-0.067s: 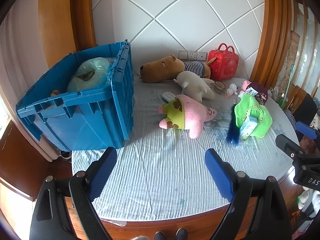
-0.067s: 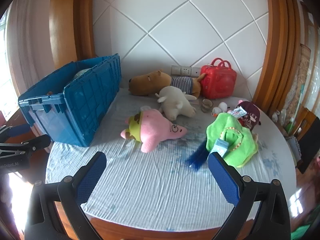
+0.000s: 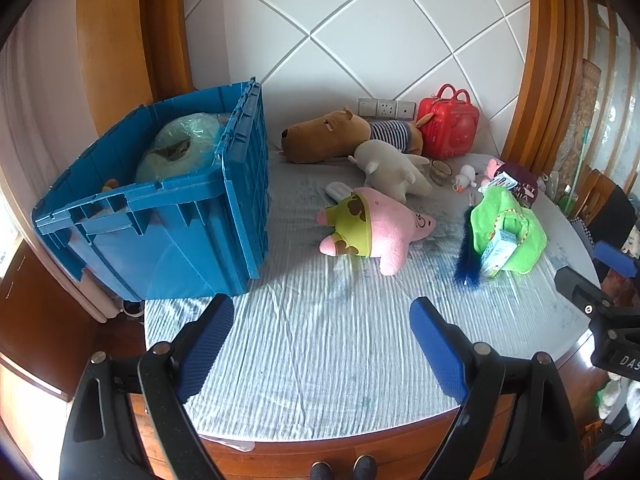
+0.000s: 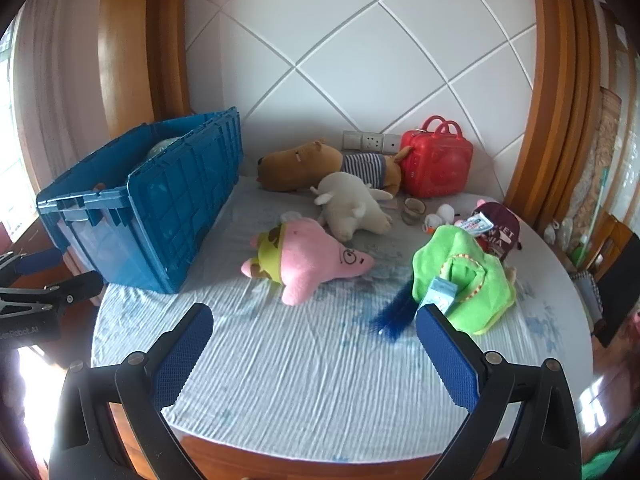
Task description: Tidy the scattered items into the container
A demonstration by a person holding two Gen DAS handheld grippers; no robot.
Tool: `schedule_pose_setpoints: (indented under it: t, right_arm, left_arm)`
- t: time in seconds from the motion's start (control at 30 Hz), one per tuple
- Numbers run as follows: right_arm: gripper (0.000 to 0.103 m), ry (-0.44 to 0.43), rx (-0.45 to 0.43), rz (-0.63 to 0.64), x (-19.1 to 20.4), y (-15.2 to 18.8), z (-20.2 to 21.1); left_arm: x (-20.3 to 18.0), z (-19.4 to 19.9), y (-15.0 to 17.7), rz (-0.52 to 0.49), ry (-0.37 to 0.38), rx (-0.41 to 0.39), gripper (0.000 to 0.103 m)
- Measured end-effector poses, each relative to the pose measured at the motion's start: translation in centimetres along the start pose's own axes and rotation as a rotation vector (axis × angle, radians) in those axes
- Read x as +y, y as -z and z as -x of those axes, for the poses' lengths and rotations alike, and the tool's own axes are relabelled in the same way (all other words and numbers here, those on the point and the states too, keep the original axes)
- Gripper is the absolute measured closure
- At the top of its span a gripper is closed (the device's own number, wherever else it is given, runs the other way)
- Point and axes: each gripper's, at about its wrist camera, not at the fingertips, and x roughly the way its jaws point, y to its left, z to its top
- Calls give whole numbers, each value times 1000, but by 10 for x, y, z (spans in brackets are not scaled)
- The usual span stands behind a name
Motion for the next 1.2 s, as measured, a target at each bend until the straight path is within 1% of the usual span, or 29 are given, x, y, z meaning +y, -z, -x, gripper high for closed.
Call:
schedule_pose_setpoints:
  t: [0.2,0.27,0.33,0.47,1.2]
  right_arm:
    - [0,1,-8,-3,-4,-1,3]
    - [0,0,-8,-4,-5,3,6]
    - [0,-5,11,-6,-3,0,0]
    - [0,-1,6,-7,0,0,0]
    - [0,29,19,-12,4,5,1]
  left_arm:
    - [-4,1,6,-8,-9,-3,13]
    - [-3,2,3,-9,-1,5,13]
    - [-3,0,2,-13,-3,6,13]
    - [-3,-4,3,-19,-7,7,13]
    - [-1,-8,1,-41,30,20,13]
